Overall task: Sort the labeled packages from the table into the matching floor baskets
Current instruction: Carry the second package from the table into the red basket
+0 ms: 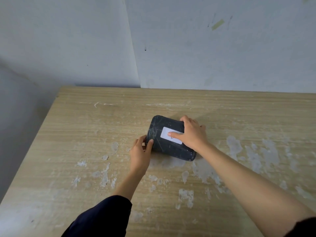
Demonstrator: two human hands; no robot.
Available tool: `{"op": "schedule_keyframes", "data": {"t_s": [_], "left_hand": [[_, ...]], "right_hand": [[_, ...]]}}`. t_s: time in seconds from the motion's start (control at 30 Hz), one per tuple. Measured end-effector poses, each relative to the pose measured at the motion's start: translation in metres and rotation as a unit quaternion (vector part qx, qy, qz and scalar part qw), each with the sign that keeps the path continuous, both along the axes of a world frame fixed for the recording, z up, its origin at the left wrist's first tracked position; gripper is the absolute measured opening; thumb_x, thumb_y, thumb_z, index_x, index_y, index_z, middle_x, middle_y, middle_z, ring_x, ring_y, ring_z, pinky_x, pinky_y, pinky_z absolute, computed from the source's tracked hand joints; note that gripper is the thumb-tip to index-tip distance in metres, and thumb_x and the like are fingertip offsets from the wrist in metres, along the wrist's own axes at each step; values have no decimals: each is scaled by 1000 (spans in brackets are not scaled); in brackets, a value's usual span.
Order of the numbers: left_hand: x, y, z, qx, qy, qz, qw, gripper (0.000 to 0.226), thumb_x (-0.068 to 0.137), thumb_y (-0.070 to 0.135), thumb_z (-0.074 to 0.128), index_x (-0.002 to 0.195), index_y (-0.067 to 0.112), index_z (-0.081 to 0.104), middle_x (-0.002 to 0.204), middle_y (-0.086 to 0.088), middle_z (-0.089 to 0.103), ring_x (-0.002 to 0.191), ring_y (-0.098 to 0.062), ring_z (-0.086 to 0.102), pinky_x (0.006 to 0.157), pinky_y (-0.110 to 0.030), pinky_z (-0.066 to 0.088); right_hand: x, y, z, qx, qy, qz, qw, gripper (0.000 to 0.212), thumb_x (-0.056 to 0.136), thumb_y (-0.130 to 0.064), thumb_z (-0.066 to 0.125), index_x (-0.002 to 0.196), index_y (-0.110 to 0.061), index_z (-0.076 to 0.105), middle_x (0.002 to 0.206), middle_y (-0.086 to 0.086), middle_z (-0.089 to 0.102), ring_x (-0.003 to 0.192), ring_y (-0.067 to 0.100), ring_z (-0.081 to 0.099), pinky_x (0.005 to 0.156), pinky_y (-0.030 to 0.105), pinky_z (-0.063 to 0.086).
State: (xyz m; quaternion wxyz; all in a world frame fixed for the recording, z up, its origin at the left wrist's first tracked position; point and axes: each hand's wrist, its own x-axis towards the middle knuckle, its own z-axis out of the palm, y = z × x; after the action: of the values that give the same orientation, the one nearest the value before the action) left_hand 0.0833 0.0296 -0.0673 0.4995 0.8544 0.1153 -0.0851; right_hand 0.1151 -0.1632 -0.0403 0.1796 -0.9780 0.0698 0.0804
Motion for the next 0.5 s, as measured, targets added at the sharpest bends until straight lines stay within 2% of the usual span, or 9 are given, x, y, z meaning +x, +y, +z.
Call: {"op": "schedule_keyframes", "data": {"t_s": [0.1, 0.17, 0.23, 0.3, 0.4, 0.5], "left_hand": [[-4, -9, 8, -29, 12, 2, 1000, 36, 93, 29, 51, 125, 13, 57, 116, -5, 64, 100, -21, 63, 87, -37, 55], [-10, -21, 16, -51, 5, 17, 999, 33, 94, 27, 51, 124, 13, 58, 115, -6, 65, 102, -22, 63, 91, -41, 54], [-18, -37, 25, -72, -9, 27, 997, 30, 94, 26, 50, 121, 14, 59, 113, -5, 66, 101, -21, 64, 89, -40, 55], [-26, -57, 35, -92, -16, 24, 995, 29, 95, 26, 50, 120, 16, 59, 112, -3, 65, 100, -19, 63, 86, -37, 55], [-39, -94, 48, -120, -21, 15, 992, 28, 94, 24, 51, 121, 17, 57, 112, -3, 63, 100, -19, 62, 76, -26, 53], [-58, -140, 62, -127, -32, -8, 991, 26, 94, 24, 51, 118, 17, 58, 109, -3, 63, 93, -15, 62, 67, -20, 49]], "right_hand": [[-16, -12, 6, 27, 31, -17, 999, 70, 66, -77, 55, 109, -24, 40, 93, -6, 67, 82, 19, 64, 84, 42, 47], [-28, -24, 13, 68, 66, -30, 995, 71, 63, -78, 56, 105, -24, 38, 82, -6, 67, 69, 16, 65, 68, 35, 51], [-41, -41, 19, 132, 102, -44, 985, 70, 65, -74, 60, 107, -22, 39, 86, -2, 68, 71, 18, 67, 62, 34, 52], [-57, -63, 24, 209, 134, -71, 966, 67, 69, -68, 63, 111, -20, 43, 97, 0, 66, 81, 18, 67, 69, 35, 54], [-89, -103, 31, 328, 158, -127, 923, 53, 76, -57, 66, 110, -18, 53, 104, 0, 65, 84, 13, 64, 66, 27, 52], [-126, -150, 41, 393, 149, -170, 891, 46, 79, -50, 66, 108, -14, 59, 104, 4, 69, 88, 19, 68, 73, 31, 55]]}}
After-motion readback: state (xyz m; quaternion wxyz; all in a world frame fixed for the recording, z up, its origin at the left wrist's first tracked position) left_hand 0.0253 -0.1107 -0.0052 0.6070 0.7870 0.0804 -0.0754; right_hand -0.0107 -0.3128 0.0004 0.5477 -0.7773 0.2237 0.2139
